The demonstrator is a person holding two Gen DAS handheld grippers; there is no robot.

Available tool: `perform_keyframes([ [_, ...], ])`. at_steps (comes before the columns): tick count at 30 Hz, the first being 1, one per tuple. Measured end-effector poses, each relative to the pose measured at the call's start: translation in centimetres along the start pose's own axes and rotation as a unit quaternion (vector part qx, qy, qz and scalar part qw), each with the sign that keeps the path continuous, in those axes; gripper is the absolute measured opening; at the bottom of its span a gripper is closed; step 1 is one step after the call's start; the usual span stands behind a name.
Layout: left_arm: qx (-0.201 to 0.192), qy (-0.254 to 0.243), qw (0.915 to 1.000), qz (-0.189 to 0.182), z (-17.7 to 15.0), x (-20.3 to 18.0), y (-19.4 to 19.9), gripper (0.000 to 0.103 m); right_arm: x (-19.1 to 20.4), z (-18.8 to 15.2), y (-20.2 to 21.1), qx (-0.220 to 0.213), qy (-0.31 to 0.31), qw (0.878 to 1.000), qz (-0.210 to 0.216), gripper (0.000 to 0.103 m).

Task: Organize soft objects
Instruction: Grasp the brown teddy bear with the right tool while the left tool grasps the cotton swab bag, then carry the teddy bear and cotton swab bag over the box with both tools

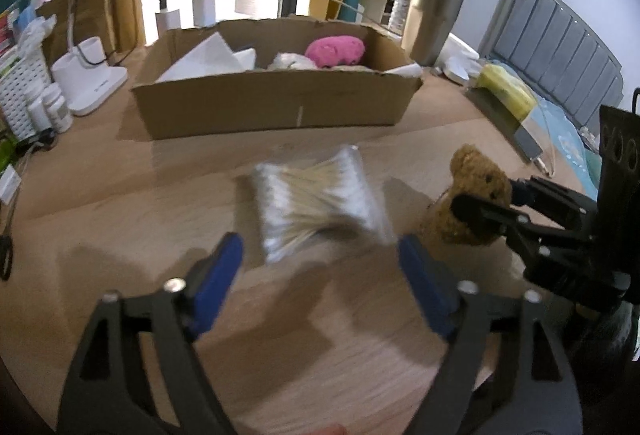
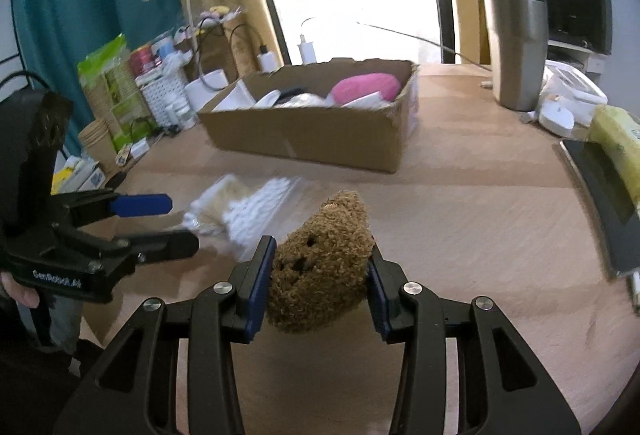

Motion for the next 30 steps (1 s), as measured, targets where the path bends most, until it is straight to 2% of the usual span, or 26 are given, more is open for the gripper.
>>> perform_keyframes([
  [13,0.034,0.011,0.9993,0.002,4.1,-1.2,-3.5,0.092,-3.0,1.3,-0.5,-0.003,-0.025,0.999,0.021,0.045],
  [23,0.078,0.027,0.9962,0.027,4.8,-0.9,-6.4,0.092,-3.3,1.3,-1.0,0.003,-0.029,0.999,0.033,0.045],
  [30,0.073,0.023,0.9967,0.025,5.2,-0.9,-6.6,0.090,-3.4,1.3,-1.0,0.003,-0.031,0.999,0.033,0.045],
])
Point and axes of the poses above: each gripper's, at about its wrist camera, not at the fingertips, and y roughly against the way its jaws point, x to its left, z to its top, the point moved 2 cm from there along -y, roughly the way its jaws point, and after that the axes turned 10 degrees about x, right-handed, at the moved point
